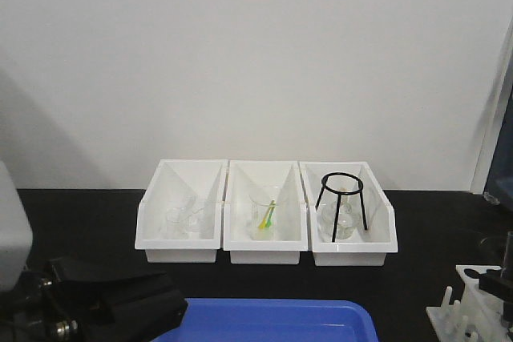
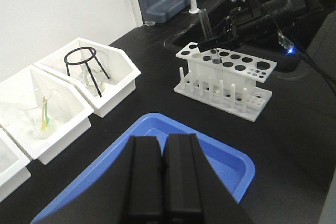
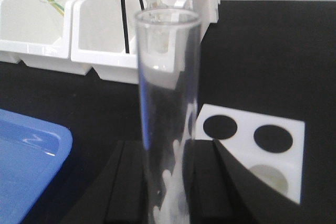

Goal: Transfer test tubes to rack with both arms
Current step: 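Lower the test tube into a white rack hole and open the right gripper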

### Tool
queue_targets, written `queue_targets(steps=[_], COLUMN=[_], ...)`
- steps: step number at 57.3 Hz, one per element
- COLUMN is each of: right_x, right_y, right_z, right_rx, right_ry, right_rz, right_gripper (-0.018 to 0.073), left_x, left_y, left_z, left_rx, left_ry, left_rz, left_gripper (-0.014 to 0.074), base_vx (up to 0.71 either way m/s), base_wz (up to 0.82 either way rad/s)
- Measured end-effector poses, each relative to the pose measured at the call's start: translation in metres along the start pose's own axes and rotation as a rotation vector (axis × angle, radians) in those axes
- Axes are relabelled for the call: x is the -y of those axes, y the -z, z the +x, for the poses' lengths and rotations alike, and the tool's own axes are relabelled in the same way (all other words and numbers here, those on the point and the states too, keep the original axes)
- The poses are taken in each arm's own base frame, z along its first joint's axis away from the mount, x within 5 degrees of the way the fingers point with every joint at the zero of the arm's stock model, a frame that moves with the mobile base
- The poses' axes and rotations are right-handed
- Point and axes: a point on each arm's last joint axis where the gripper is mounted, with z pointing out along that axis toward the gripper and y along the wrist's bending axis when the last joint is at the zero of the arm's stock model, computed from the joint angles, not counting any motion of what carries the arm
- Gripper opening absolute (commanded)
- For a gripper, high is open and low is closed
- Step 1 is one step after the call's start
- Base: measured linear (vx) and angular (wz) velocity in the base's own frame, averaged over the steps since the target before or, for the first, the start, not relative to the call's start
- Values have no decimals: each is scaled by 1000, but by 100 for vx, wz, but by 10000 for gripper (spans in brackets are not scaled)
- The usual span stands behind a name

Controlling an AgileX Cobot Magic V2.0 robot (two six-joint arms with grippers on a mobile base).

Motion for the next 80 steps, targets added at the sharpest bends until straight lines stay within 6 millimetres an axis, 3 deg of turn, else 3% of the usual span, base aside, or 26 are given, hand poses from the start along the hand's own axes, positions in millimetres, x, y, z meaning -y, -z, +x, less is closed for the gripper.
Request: queue_targets(steps=[16, 32, 41, 63, 80], right_x=[5, 7, 7, 7, 8], right_y=[-9, -9, -9, -9, -9], right_z=[13, 14, 14, 14, 12], right_rx=[-29, -34, -34, -33, -26], right_ry=[-41, -46, -46, -48, -47], right_rz=[-18, -3, -3, -1, 1], right_gripper=[-6, 8, 94, 413, 445], left_x=[0, 0, 0, 0, 0], left_y=[0, 0, 0, 0, 0], left_z=[-3, -4, -4, -5, -5], left_rx=[34, 44, 45, 60, 60], left_ry=[3, 3, 3, 3, 3], left_rz=[3, 4, 4, 5, 5], left_gripper=[-15, -15, -15, -15, -15], base_vx=[0, 0, 0, 0, 0], base_wz=[0, 0, 0, 0, 0])
